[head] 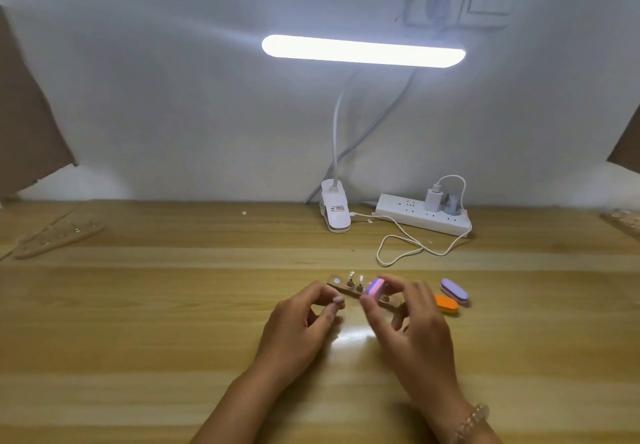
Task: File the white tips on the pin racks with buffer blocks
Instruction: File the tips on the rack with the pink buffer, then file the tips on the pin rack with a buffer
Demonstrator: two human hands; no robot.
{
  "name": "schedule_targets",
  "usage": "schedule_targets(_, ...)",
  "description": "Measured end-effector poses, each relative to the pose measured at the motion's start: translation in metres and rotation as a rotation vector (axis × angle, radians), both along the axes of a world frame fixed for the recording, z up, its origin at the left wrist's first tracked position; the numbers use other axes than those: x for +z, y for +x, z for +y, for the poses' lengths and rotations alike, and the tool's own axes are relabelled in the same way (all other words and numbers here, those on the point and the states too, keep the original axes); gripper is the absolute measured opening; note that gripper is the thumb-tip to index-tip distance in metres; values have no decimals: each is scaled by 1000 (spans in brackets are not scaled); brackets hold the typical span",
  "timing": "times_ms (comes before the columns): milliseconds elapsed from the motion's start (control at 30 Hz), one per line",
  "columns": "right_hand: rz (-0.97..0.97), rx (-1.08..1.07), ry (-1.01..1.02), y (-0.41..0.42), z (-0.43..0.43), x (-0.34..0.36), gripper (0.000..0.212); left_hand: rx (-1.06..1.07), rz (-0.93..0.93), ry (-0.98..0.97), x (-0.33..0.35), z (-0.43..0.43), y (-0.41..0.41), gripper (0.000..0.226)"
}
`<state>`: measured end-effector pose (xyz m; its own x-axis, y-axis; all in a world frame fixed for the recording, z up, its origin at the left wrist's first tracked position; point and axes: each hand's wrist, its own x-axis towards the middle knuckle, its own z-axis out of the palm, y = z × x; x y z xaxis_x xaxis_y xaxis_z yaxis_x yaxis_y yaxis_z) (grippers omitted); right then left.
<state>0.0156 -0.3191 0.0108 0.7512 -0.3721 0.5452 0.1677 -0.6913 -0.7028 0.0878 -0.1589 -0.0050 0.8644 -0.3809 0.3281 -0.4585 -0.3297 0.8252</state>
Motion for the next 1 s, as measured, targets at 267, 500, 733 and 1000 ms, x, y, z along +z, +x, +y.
schedule_targets(267, 20, -61, 508, 7, -23, 4, 37, 231, 19, -55, 10, -7, 24, 6)
schedule_targets(500, 109, -61, 460, 12, -25, -3, 35, 268, 20, 183, 15, -37, 48, 15)
schedule_targets(733, 169, -73, 353, 15, -27, -7, 22, 284, -37, 256, 0, -35, 52, 10)
schedule_targets(1000, 208, -111, 326, 13, -26, -1, 19, 278, -162, 369, 1, -39, 45, 25)
